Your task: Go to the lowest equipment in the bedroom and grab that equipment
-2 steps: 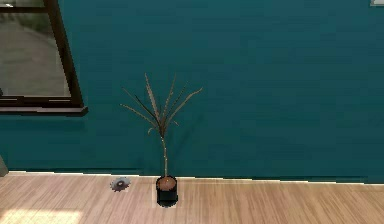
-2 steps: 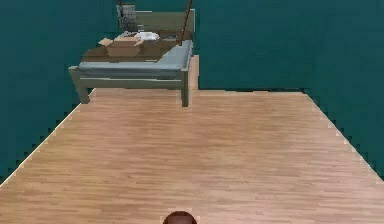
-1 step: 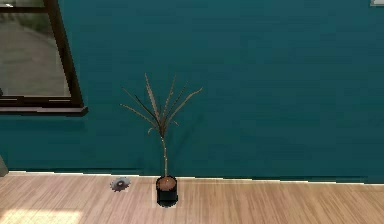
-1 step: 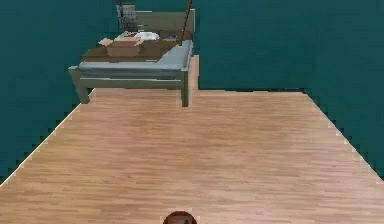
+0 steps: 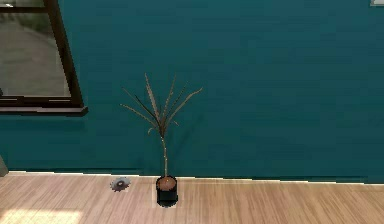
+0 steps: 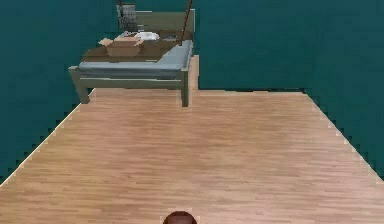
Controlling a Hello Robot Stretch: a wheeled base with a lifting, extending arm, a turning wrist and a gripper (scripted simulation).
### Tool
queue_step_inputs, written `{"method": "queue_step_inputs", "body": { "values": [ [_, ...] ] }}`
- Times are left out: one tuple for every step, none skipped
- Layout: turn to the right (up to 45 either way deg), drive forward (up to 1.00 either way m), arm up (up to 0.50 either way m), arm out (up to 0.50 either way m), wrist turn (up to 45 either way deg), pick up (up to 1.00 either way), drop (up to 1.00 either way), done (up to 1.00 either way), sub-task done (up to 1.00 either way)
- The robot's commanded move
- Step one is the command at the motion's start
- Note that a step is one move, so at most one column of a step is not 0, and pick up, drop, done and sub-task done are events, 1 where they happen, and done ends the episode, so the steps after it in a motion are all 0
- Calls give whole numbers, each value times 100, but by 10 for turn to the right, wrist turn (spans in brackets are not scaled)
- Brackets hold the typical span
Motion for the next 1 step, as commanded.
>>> {"method": "queue_step_inputs", "body": {
  "values": [
    [0,0,0,0,0,100,0,0,0]
  ]
}}
